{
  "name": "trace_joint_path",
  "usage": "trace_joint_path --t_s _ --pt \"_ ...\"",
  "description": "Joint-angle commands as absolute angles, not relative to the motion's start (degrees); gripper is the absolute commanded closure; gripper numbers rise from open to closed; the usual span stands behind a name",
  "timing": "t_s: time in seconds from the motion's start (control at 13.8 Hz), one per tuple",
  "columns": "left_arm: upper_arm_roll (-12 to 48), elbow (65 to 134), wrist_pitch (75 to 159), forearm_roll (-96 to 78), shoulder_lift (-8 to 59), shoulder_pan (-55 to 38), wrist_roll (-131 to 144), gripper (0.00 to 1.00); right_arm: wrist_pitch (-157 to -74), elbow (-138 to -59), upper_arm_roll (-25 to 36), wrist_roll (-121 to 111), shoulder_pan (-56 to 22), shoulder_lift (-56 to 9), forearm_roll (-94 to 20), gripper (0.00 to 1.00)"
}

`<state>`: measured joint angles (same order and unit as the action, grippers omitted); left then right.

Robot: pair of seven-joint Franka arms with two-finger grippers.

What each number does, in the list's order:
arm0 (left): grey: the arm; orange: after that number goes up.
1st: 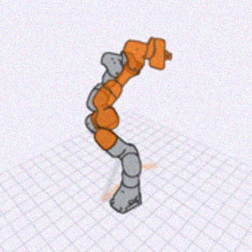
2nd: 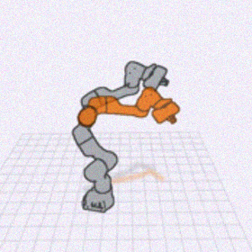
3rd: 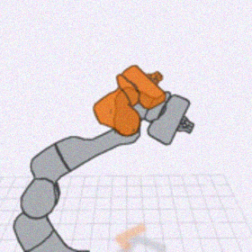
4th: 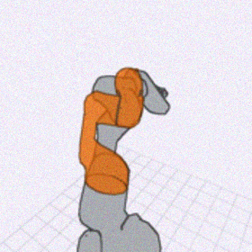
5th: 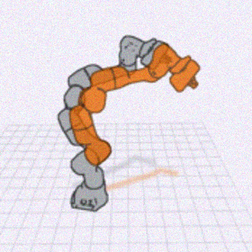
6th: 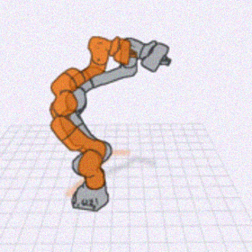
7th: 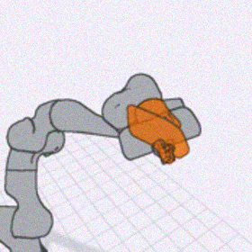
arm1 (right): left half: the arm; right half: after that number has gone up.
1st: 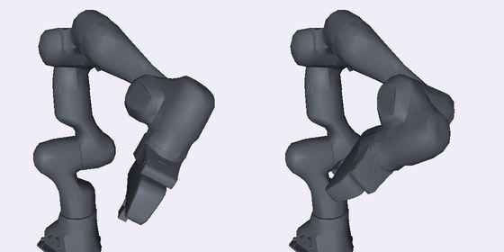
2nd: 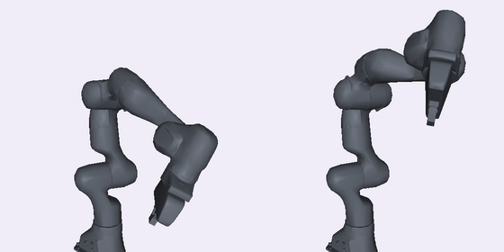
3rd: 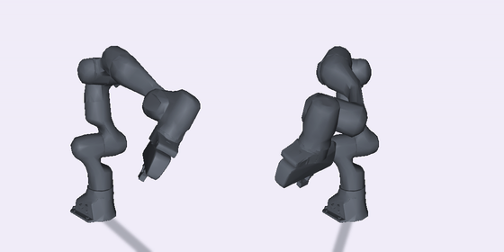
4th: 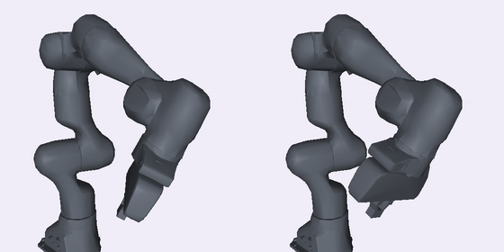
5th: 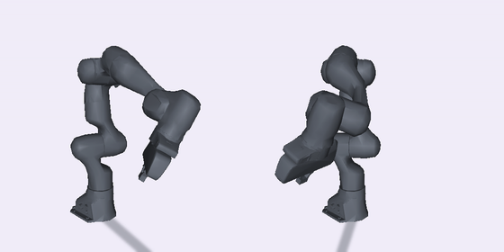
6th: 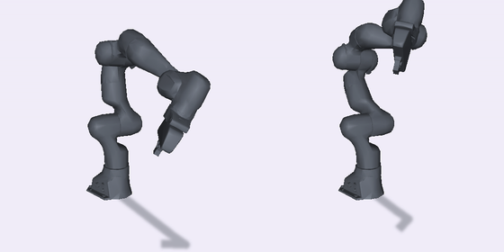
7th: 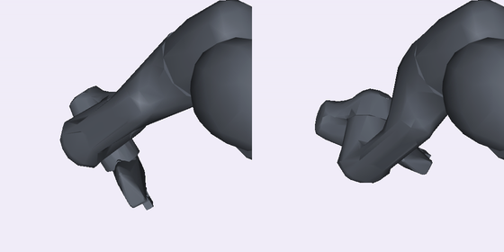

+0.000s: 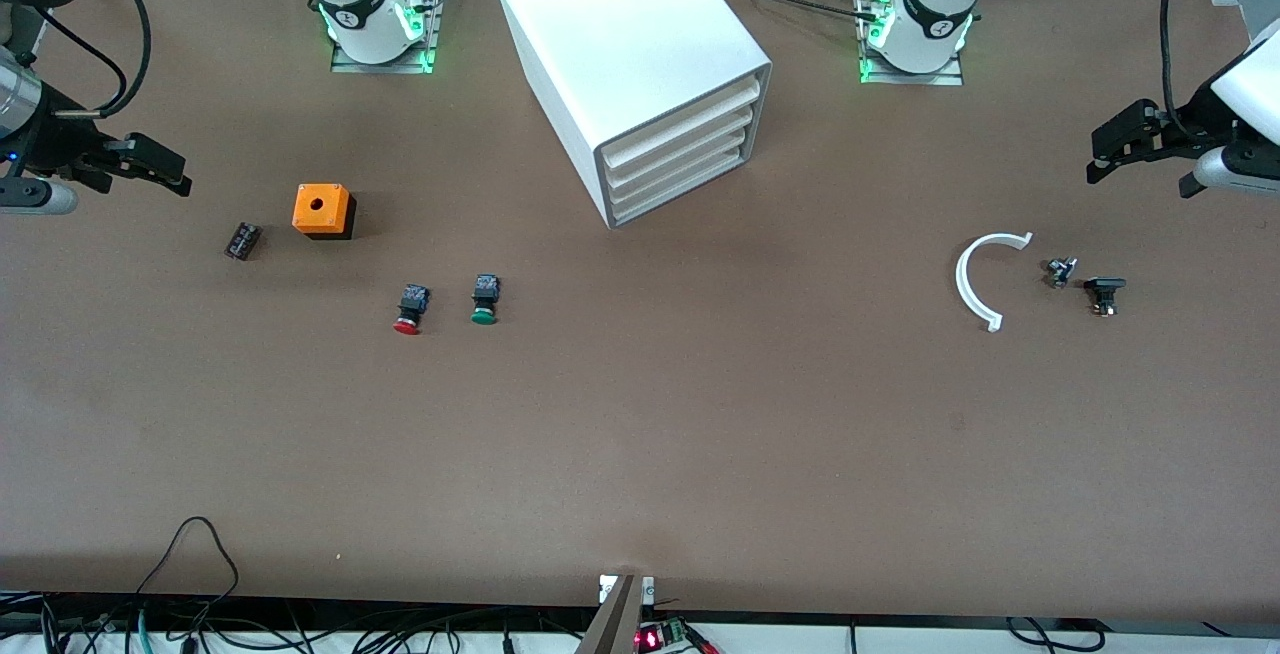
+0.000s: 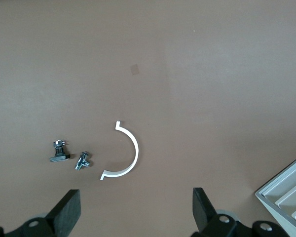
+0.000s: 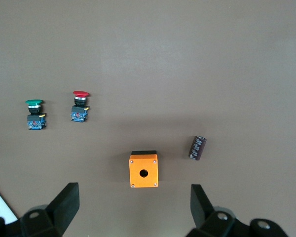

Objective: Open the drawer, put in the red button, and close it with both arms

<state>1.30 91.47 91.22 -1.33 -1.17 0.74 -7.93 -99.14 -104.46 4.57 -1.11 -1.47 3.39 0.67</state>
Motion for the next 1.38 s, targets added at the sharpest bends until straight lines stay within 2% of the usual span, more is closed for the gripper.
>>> trace_joint_path --t_s 0.0,0.8,1.02,1.16,1.31 --pt "1.4 89.8 89.5 -0.6 -0.5 0.5 -7.5 0.00 -98.5 -104.2 4.7 -1.1 -1.6 3.4 0.4 0.00" --pt "1.7 87.5 89.0 -1.2 1.9 -0.4 -7.8 0.00 -98.6 -104.2 4.5 -1.1 -1.6 3.4 0.1 0.00" --pt "1.8 87.5 89.2 -1.5 4.6 -1.3 -7.9 0.00 -98.4 -104.1 4.0 -1.0 -1.6 3.5 0.1 0.00" --pt "2.0 87.4 89.2 -1.4 9.0 -2.9 -8.0 0.00 -98.5 -104.1 4.1 -1.1 -1.6 3.3 0.1 0.00" --pt "2.5 88.0 90.0 -3.8 9.1 -2.8 -8.4 0.00 -98.4 -104.1 4.1 -1.1 -1.5 3.3 0.1 0.00"
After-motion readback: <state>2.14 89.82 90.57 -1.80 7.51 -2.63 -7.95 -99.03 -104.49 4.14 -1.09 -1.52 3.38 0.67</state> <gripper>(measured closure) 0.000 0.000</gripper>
